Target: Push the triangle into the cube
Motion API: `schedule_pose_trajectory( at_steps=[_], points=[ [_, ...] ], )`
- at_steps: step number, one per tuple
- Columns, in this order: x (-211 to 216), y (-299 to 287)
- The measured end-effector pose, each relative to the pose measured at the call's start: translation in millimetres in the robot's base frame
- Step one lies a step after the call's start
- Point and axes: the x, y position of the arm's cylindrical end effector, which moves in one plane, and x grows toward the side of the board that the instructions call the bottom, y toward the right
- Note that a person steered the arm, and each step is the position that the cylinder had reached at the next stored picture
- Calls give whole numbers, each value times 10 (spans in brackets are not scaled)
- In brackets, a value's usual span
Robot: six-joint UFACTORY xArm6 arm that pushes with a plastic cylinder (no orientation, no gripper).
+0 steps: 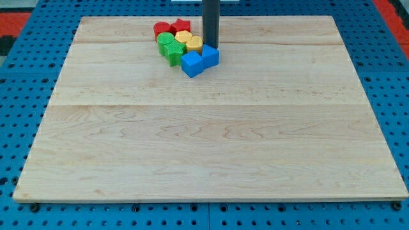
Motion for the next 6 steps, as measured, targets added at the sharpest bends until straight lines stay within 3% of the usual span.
schedule_pose_trajectory(
  at_steps=[4,6],
  points=[
    [800,499],
    [589,181]
  ],
)
